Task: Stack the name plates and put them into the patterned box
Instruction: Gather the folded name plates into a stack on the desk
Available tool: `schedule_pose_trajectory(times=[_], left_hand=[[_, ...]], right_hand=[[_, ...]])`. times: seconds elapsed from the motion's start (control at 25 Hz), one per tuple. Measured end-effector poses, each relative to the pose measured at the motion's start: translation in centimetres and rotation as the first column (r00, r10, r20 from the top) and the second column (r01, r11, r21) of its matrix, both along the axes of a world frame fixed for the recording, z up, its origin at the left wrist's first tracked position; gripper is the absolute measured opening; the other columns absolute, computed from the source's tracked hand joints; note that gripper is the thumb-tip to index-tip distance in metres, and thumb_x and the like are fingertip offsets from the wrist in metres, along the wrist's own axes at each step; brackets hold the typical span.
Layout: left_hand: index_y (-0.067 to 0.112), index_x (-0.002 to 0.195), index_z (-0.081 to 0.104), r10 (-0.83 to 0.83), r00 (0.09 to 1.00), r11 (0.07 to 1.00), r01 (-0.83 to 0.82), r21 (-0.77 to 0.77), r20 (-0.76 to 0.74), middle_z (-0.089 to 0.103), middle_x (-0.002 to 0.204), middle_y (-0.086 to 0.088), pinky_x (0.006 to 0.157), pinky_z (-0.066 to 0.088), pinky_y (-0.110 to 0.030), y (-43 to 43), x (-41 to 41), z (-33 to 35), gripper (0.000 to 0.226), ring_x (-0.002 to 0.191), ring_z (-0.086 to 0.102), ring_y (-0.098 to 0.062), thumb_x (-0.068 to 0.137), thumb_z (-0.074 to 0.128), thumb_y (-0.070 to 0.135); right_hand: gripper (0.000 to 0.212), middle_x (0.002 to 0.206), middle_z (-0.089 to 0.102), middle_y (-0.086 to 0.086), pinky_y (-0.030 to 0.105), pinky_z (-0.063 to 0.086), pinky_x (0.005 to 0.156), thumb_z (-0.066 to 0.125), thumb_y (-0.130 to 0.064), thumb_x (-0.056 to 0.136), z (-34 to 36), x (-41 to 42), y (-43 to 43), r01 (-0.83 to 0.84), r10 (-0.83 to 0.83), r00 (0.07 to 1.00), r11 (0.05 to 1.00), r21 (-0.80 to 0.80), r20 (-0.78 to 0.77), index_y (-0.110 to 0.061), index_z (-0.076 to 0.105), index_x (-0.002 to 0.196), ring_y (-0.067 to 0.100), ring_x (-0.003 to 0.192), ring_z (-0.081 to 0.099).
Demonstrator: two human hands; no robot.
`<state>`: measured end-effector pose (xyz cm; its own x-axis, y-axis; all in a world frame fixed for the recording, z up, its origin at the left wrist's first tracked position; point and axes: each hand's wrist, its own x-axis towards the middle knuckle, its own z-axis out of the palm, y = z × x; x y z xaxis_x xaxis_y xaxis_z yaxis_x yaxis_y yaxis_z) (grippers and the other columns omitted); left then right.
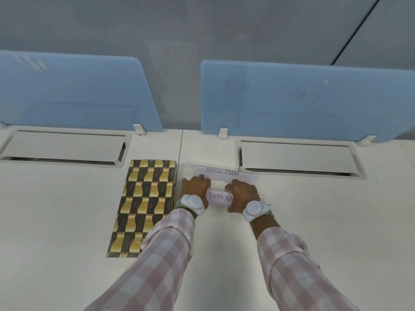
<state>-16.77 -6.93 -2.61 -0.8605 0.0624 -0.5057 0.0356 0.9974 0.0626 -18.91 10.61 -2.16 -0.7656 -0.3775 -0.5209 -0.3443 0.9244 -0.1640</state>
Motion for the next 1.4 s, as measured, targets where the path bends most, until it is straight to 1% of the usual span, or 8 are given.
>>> schedule_pose_trajectory(times=[0.2,0.44,0.64,0.88,1.16,1.24,1.28,1.4], left_hand=[[0.017,0.118,0.055,-0.177,0.983,0.983,0.175,-0.062,-0.042,0.066,0.113,-0.005,0.094,0.04,-0.042,0.2,-0.7,1.6,0.069,0.103,0.064,-0.027,0.058,0.085,0.035],[0.018,0.112,0.055,-0.107,0.976,0.994,0.108,-0.006,-0.191,0.067,0.108,-0.001,0.09,0.037,-0.042,-1.3,-6.1,5.5,0.062,0.096,0.066,-0.026,0.059,0.082,0.035],[0.016,0.125,0.05,-0.014,0.999,1.0,0.013,-0.013,-0.052,0.055,0.125,-0.006,0.098,0.038,-0.049,-1.2,-6.7,1.9,0.061,0.116,0.057,-0.028,0.071,0.077,0.02],[0.02,0.124,0.052,0.047,0.999,0.997,-0.046,-0.064,0.015,0.056,0.121,-0.004,0.094,0.037,-0.044,0.4,-3.0,1.1,0.063,0.111,0.061,-0.025,0.066,0.078,0.018],[0.018,0.123,0.051,0.129,0.99,0.989,-0.125,-0.075,0.053,0.055,0.124,-0.006,0.101,0.036,-0.049,1.5,5.7,2.2,0.058,0.117,0.057,-0.026,0.07,0.076,0.016],[0.018,0.132,0.048,0.095,0.992,0.994,-0.089,-0.063,0.089,0.05,0.136,-0.007,0.109,0.026,-0.057,1.1,5.6,2.4,0.067,0.131,0.044,-0.027,0.073,0.078,0.027],[0.019,0.138,0.044,0.066,0.996,0.996,-0.062,-0.061,0.065,0.046,0.142,-0.006,0.112,0.018,-0.062,0.6,5.8,2.8,0.078,0.137,0.036,-0.027,0.071,0.078,0.042],[0.026,0.145,0.038,0.168,0.972,0.986,-0.169,0.008,-0.163,0.039,0.151,0.001,0.115,0.007,-0.062,-0.9,6.2,5.0,0.109,0.145,0.026,-0.021,0.056,0.053,0.086]], right_hand=[[0.071,0.116,0.065,-0.001,0.043,0.035,0.096,0.08,-0.038,0.056,1.3,0.5,-0.1,-0.074,0.078,0.991,0.996,0.046,-0.108,-0.022,0.056,0.121,0.023,0.105,0.064],[0.066,0.114,0.063,-0.002,0.044,0.033,0.092,0.074,-0.036,0.06,4.3,-4.6,-0.5,-0.038,0.045,0.955,0.999,0.029,-0.293,-0.025,0.055,0.122,0.024,0.101,0.062],[0.064,0.122,0.064,-0.001,0.044,0.033,0.099,0.072,-0.026,0.069,1.3,-6.4,-1.6,-0.022,0.025,0.989,1.0,0.021,-0.144,-0.024,0.051,0.13,0.024,0.112,0.062],[0.07,0.126,0.062,-0.001,0.04,0.039,0.103,0.078,-0.025,0.064,0.4,-3.1,-0.4,0.041,-0.041,0.999,0.999,-0.025,-0.01,-0.024,0.052,0.128,0.024,0.116,0.06],[0.068,0.127,0.053,0.004,0.043,0.038,0.1,0.079,-0.023,0.066,1.8,3.9,-0.5,-0.087,0.085,0.995,0.995,0.039,0.044,-0.019,0.05,0.128,0.026,0.118,0.056],[0.083,0.136,0.048,0.006,0.048,0.034,0.105,0.081,-0.024,0.067,2.5,4.0,-0.8,-0.121,0.112,0.989,0.988,0.091,0.097,-0.019,0.04,0.139,0.027,0.127,0.05],[0.094,0.14,0.045,0.006,0.052,0.031,0.107,0.082,-0.028,0.066,3.2,4.2,-1.1,-0.144,0.131,0.986,0.982,0.124,0.104,-0.02,0.032,0.145,0.027,0.132,0.045],[0.097,0.145,0.045,0.004,0.059,0.025,0.11,0.067,-0.049,0.069,5.7,4.2,-2.6,-0.098,0.098,0.995,0.994,0.046,0.015,-0.02,0.024,0.15,0.027,0.136,0.039]])
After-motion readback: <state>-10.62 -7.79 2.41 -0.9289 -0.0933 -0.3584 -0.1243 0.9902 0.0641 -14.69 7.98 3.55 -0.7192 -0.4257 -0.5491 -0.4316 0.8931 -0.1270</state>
